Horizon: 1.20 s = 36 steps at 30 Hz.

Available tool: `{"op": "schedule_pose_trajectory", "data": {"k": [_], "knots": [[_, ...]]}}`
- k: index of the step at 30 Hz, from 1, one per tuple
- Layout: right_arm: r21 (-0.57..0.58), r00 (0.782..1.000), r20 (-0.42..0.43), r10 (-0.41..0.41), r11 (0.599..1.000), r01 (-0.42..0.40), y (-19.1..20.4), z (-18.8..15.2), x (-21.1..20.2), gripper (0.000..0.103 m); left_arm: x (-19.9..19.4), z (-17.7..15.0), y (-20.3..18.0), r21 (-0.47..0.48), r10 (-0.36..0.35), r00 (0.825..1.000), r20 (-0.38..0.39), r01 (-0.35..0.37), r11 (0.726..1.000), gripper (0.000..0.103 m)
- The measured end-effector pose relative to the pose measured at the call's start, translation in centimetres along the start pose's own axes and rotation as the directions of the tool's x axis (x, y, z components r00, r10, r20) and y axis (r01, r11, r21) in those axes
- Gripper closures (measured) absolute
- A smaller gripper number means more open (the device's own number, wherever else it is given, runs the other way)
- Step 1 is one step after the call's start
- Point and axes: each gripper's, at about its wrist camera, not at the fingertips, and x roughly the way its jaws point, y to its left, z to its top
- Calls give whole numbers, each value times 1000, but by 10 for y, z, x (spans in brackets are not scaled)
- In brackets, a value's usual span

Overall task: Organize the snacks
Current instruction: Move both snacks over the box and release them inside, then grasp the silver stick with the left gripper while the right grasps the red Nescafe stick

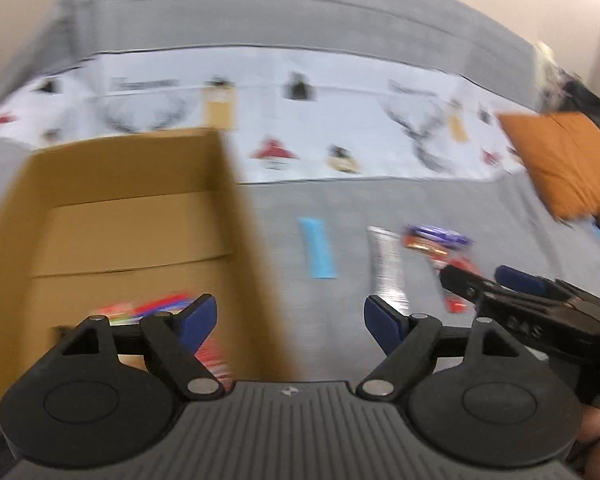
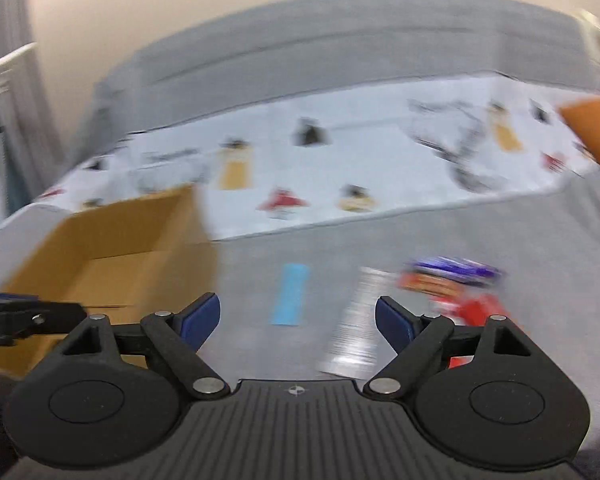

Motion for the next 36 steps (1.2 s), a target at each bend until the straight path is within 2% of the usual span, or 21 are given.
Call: {"op": "schedule_pose_trajectory", "data": {"k": [2,5,6,7,9,13,15,17,18,19,21,23,25,29,31,32,35,36], "knots": [[27,999,-6,-53,998,53,-30,0,6,16,27,2,-28,37,-22,1000,-11,22,999,18],[68,992,-57,-111,991,115,-66,-11,29,16,79,5,-59,77,-13,999,-36,15,997,18],[92,987,-106,-117,988,127,-76,-16,38,20,96,4,-67,91,-11,999,-53,16,996,18],[120,984,-153,-96,986,115,-85,-20,51,34,116,3,-73,104,-12,997,-76,20,994,21],[126,978,-196,-69,988,95,-92,-24,69,52,155,1,-83,124,-14,990,-140,31,992,28],[77,965,-251,-81,992,103,-95,-37,101,57,212,-4,-83,112,0,976,-217,25,993,39],[56,972,-215,-90,993,104,-95,-38,104,58,221,-3,-77,60,-57,976,-212,72,996,42],[25,974,-203,-97,994,104,-94,-39,108,61,224,-2,-77,86,-82,977,-199,101,991,58],[7,974,-200,-107,994,110,-94,-37,110,73,224,-2,-78,93,-108,973,-202,129,987,75],[-4,973,-198,-116,993,117,-95,-37,110,84,223,-2,-79,94,-117,971,-208,138,986,79],[25,975,-202,-94,995,101,-97,-35,109,85,216,-5,-81,116,-97,974,-204,123,986,82],[27,972,-222,-74,996,82,-92,-36,106,87,205,-13,-84,142,-66,979,-193,95,985,83],[19,967,-249,-50,998,57,-82,-40,97,88,187,-25,-78,125,-39,982,-187,63,990,83],[-34,956,-293,-21,999,12,-62,-50,85,88,157,-52,-58,71,-46,974,-221,63,995,81],[-64,956,-292,-31,998,13,-56,-51,86,83,155,-53,-51,47,-54,972,-229,66,997,62],[-59,956,-293,-28,998,11,-57,-51,89,82,156,-50,-49,38,-54,973,-224,64,997,56],[-37,961,-275,-18,999,8,-61,-49,97,82,174,-35,-55,77,-34,980,-197,50,996,54],[-49,963,-267,-21,999,8,-61,-49,101,84,183,-31,-60,124,-24,979,-200,49,991,60]]}}
